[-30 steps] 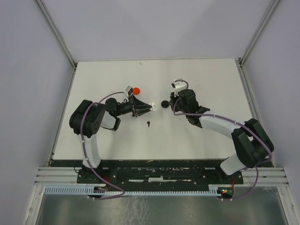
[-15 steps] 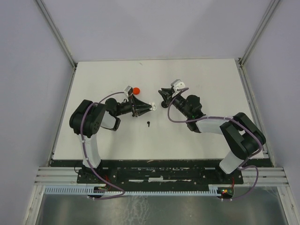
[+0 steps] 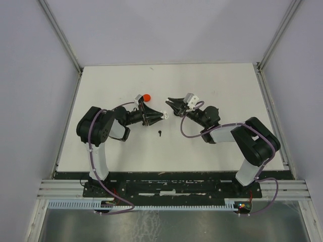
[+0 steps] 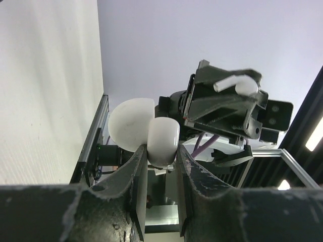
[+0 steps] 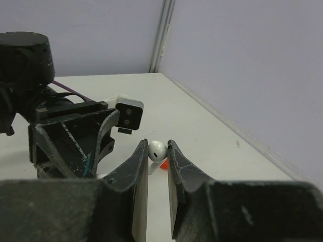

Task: Insert the wireless bluetooth earbuds into the charging case
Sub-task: Place the earbud in the charging case.

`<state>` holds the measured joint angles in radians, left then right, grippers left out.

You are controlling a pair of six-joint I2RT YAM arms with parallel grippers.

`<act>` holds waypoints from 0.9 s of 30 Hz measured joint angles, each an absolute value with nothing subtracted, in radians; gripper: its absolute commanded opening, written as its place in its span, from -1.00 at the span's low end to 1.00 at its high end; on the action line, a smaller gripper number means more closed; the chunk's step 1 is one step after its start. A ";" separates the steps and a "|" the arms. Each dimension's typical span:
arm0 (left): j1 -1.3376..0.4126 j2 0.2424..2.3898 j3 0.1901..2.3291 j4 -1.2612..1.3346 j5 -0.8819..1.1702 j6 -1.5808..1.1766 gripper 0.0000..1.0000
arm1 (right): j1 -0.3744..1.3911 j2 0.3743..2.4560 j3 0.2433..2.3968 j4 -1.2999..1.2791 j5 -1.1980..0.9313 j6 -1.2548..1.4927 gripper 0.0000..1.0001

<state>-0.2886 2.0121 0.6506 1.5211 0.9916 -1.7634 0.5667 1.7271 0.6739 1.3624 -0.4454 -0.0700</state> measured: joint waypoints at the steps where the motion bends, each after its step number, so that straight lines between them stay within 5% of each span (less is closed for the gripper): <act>1: -0.289 2.018 0.651 1.521 0.991 -1.769 -0.94 | 0.567 1.727 0.672 1.365 -0.456 -0.076 -0.97; 27: -0.289 2.025 0.676 1.522 1.029 -1.776 -0.94 | 0.567 1.684 0.590 1.368 -0.632 -0.192 -0.97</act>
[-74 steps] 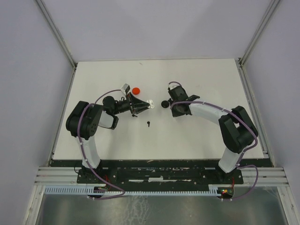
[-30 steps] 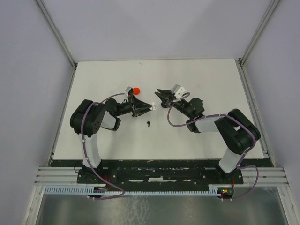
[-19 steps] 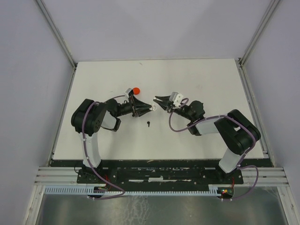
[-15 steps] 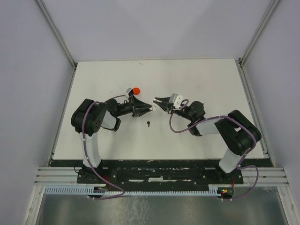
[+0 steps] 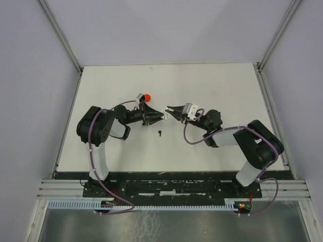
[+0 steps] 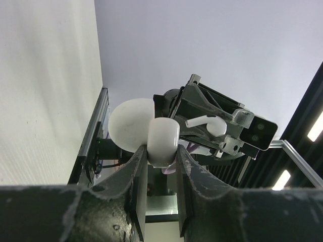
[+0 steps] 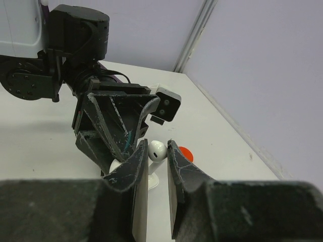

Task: Insert the wireless bluetooth earbuds into the charging case
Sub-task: Place the earbud in the charging case.

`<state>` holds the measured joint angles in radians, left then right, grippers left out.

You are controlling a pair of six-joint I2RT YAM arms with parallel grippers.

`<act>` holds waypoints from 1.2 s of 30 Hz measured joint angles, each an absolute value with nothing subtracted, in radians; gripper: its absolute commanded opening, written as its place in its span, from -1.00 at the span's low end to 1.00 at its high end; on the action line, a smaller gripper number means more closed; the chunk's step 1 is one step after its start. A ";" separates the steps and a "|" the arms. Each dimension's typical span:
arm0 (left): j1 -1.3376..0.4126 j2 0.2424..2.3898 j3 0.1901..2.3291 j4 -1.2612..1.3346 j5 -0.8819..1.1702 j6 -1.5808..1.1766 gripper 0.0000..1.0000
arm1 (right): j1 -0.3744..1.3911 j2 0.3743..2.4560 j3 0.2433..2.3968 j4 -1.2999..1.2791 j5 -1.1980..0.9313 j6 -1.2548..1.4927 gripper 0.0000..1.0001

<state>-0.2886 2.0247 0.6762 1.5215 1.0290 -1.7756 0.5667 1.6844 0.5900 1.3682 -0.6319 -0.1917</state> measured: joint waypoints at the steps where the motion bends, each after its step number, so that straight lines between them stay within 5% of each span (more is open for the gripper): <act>1: -0.289 2.025 0.677 1.522 1.031 -1.772 -0.94 | 0.567 1.682 0.590 1.368 -0.632 -0.193 -0.97; 36: -0.310 2.002 0.701 1.522 1.077 -1.701 -0.94 | 0.555 1.679 0.573 1.361 -0.671 -0.207 -0.97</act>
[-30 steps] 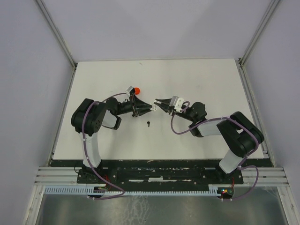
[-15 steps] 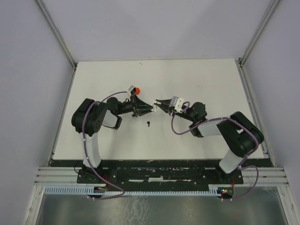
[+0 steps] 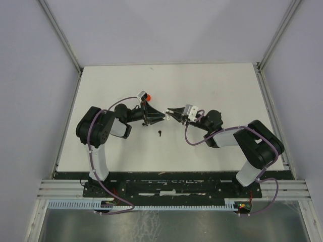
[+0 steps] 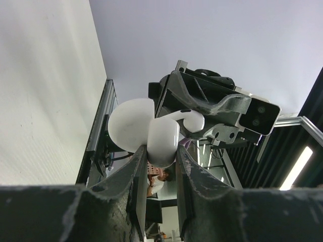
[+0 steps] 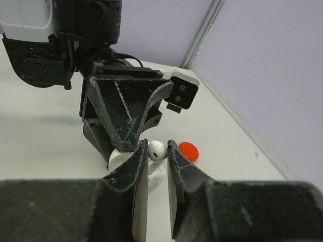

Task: Insert the wireless bluetooth earbuds into the charging case
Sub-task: Place the earbud in the charging case.

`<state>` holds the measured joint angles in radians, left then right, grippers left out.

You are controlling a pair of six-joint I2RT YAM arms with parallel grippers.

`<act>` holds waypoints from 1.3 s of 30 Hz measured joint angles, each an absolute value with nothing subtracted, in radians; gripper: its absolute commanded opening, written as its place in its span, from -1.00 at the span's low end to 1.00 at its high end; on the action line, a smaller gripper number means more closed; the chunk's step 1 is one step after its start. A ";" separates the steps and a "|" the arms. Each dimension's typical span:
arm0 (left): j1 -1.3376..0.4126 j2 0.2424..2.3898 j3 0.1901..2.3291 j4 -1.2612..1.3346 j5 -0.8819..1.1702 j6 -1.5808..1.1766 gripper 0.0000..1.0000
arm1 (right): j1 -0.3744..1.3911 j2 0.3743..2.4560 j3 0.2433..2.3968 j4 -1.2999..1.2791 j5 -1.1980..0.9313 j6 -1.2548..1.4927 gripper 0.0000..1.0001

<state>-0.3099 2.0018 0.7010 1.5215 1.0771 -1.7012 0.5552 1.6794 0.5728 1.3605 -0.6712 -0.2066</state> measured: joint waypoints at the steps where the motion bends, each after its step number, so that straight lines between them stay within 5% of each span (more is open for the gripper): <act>1: -0.310 1.998 0.701 1.522 1.077 -1.701 -0.94 | 0.555 1.679 0.572 1.361 -0.673 -0.207 -0.97; 23: -0.310 1.975 0.703 1.521 1.082 -1.701 -0.94 | 0.551 1.679 0.567 1.351 -0.683 -0.205 -0.96; 39: -0.312 1.967 0.710 1.521 1.071 -1.704 -0.94 | 0.549 1.668 0.558 1.367 -0.672 -0.159 -0.54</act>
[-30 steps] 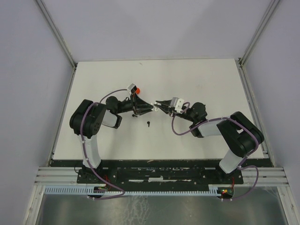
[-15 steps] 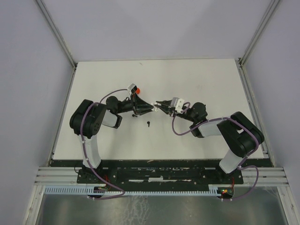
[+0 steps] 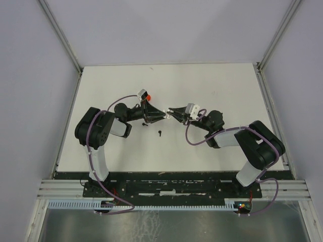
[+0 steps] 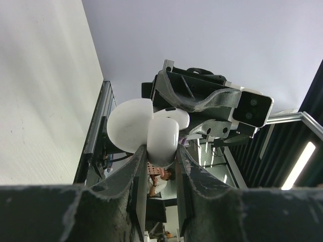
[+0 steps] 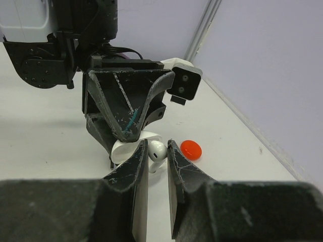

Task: Insert the wireless bluetooth earbuds into the charging case
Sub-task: Place the earbud in the charging case.

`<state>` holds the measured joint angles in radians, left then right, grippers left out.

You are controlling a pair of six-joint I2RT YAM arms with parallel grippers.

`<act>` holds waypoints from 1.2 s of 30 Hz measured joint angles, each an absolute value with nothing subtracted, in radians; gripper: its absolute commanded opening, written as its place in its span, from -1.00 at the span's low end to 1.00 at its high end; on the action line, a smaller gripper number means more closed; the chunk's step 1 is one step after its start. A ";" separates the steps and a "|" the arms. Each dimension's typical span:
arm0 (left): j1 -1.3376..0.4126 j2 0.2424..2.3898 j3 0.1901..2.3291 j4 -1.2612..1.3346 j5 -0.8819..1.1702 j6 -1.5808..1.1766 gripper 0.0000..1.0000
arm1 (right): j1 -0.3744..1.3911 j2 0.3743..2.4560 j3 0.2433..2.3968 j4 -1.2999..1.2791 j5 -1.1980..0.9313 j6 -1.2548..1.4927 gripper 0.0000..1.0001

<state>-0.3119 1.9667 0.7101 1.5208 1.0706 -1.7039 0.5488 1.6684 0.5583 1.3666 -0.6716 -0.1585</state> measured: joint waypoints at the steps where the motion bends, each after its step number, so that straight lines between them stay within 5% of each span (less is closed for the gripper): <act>1: -0.312 1.967 0.710 1.521 1.068 -1.704 -0.94 | 0.548 1.668 0.558 1.369 -0.671 -0.154 -0.51; 11: -0.313 1.966 0.719 1.521 1.029 -1.713 -0.94 | 0.546 1.668 0.549 1.378 -0.662 -0.107 -0.28; 24: -0.313 1.966 0.724 1.522 1.018 -1.716 -0.94 | 0.546 1.668 0.546 1.380 -0.642 -0.067 0.27; 32: -0.313 1.970 0.724 1.522 1.018 -1.716 -0.94 | 0.546 1.565 0.545 1.331 -0.518 -0.041 0.37; 36: -0.313 1.970 0.724 1.522 1.018 -1.716 -0.94 | 0.548 1.388 0.558 1.095 -0.320 -0.013 0.35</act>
